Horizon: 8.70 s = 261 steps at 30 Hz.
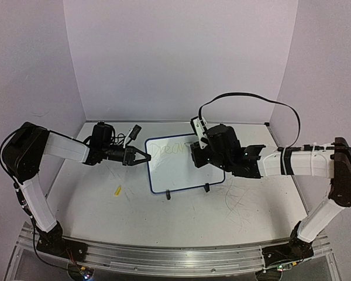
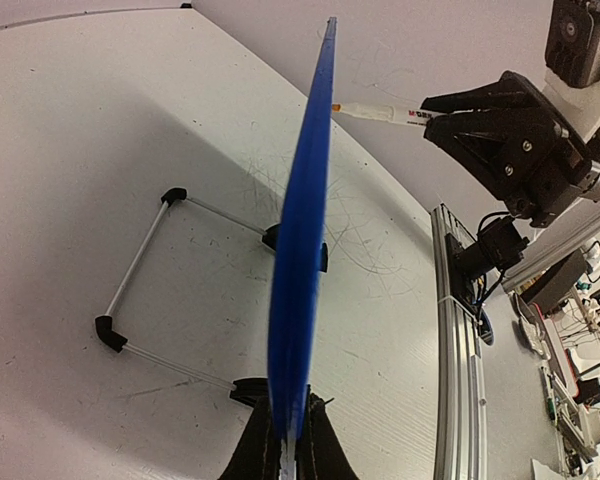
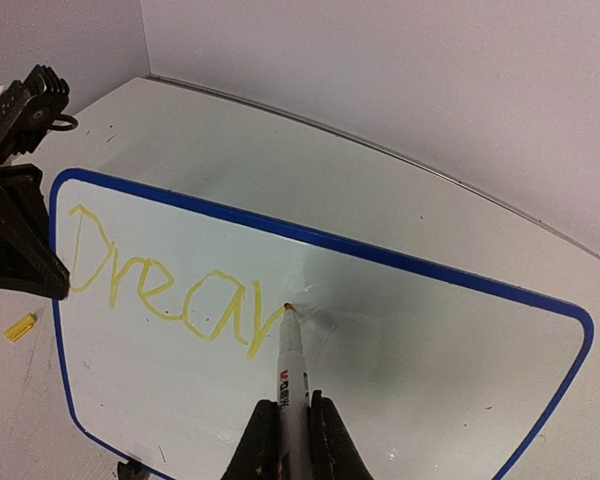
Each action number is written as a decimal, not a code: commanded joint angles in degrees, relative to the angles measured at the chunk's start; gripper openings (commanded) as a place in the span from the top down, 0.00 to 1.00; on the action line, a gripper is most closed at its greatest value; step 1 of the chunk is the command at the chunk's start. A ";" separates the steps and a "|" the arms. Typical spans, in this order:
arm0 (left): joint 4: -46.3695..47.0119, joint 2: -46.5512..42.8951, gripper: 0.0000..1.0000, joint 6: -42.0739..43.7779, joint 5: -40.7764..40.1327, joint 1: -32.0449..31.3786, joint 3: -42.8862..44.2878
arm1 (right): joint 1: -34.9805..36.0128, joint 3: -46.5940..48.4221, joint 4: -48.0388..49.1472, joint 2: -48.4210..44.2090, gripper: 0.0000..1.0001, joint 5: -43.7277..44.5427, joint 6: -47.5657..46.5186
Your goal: Write a sentence on the whiteboard
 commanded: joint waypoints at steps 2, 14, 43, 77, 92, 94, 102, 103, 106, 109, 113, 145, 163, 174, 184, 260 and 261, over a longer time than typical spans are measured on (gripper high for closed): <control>-1.98 -1.56 1.00 1.34 -0.67 0.05 1.81 | -1.17 -0.17 0.53 -2.49 1.00 2.80 0.82; -1.99 -1.43 1.00 1.31 -0.68 0.05 1.78 | -0.07 -4.23 -1.98 -3.07 1.00 -1.41 2.42; -1.99 -1.30 1.00 1.29 -0.52 -0.02 1.81 | -1.21 0.89 0.25 -1.18 1.00 3.42 2.54; -2.08 -1.20 1.00 1.26 -0.95 -0.06 1.87 | -1.16 -8.37 1.93 -16.33 1.00 -2.16 2.59; -2.34 -1.39 1.00 1.34 -1.64 -0.03 2.08 | -1.62 -7.50 0.22 -13.63 1.00 -6.46 -0.58; -2.36 -1.40 1.00 1.41 -1.75 0.00 2.04 | -1.15 -6.45 -0.31 -12.28 1.00 -5.39 -1.00; -2.58 -1.36 1.00 1.60 -1.78 0.01 2.13 | -1.11 -5.54 0.21 -10.08 1.00 -2.20 0.17; -2.60 -1.44 1.00 1.60 -1.79 0.01 2.12 | -1.11 -5.58 0.22 -9.99 1.00 -1.52 0.20; -2.69 -1.63 1.00 1.86 -1.76 0.00 2.08 | -1.13 -5.72 0.53 -10.09 1.00 -0.42 0.36; -2.76 -1.70 1.00 1.95 -1.74 0.00 2.04 | -1.13 -5.72 0.76 -10.02 1.00 -0.05 0.41; -2.87 -1.84 1.00 2.04 -1.87 -0.01 2.04 | -1.13 -5.84 1.23 -10.12 1.00 -0.79 0.31; -3.66 -1.00 1.00 2.30 -1.92 0.01 2.49 | -1.31 -5.43 3.80 -8.67 1.00 0.72 1.55; -3.87 -1.12 1.00 2.39 -1.69 0.01 2.62 | -1.73 -4.30 4.07 -5.87 1.00 4.52 3.29; -3.99 -1.25 1.00 2.48 -1.69 -0.07 2.54 | -1.82 -3.14 4.24 -3.98 1.00 5.07 2.72; -4.01 -1.29 1.00 2.57 -1.67 -0.08 2.58 | -1.84 -2.12 4.34 -2.40 1.00 3.12 2.42; -4.53 -1.04 1.00 2.74 -3.09 -0.43 2.67 | -0.25 -6.22 7.96 -12.57 1.00 -4.22 3.86; -4.56 -1.03 1.00 2.74 -3.21 -0.43 2.66 | -0.28 -7.50 8.35 -15.14 1.00 -4.86 3.24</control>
